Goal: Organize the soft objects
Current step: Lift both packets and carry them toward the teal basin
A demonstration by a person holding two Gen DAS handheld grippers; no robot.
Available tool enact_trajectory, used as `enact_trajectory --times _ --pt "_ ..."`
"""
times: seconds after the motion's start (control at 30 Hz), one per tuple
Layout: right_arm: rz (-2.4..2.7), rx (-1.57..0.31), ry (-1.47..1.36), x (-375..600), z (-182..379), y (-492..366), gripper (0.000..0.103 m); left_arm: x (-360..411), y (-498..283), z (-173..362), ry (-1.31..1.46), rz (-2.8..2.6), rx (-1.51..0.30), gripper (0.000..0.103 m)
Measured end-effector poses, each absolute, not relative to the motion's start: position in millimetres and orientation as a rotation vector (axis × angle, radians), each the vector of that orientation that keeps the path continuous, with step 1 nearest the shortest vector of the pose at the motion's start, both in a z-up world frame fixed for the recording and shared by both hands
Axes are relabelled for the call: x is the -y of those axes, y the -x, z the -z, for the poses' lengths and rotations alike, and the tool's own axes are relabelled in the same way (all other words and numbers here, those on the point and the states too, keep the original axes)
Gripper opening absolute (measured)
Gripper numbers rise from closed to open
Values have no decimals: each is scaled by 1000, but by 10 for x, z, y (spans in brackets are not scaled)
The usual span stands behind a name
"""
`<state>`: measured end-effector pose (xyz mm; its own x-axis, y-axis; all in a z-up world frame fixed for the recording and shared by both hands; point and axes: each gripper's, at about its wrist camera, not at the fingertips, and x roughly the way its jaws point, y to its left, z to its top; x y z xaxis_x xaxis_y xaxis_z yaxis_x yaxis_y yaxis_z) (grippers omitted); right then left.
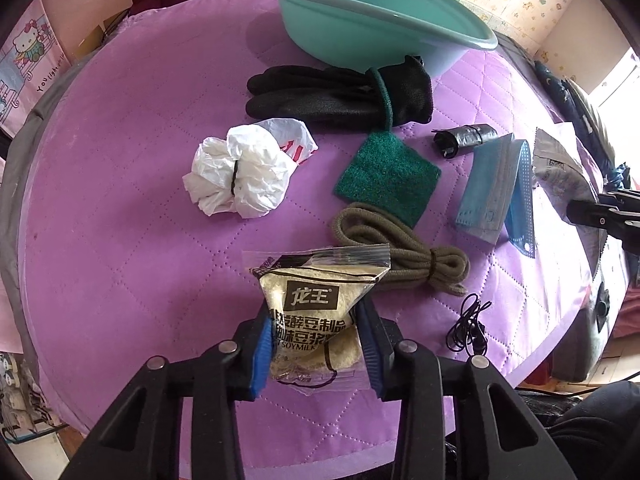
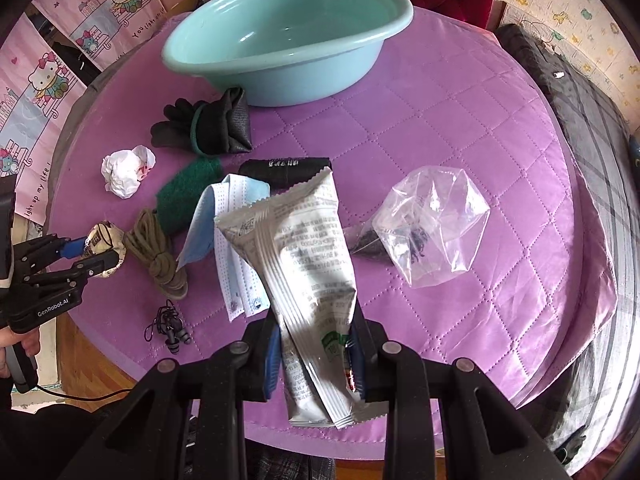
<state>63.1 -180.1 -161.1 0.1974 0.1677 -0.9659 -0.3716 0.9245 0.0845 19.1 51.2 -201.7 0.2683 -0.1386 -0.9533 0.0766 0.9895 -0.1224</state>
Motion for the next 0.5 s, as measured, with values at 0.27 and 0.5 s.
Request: enact_trajectory --times 0.27,0.5 --pt "-392 -1297 184 1847 1485 -582 30 -541 -68 1751 34 164 -1264 42" --pt "-399 -1279 187 1879 1361 -537 30 -470 -5 1487 22 181 -1205 42"
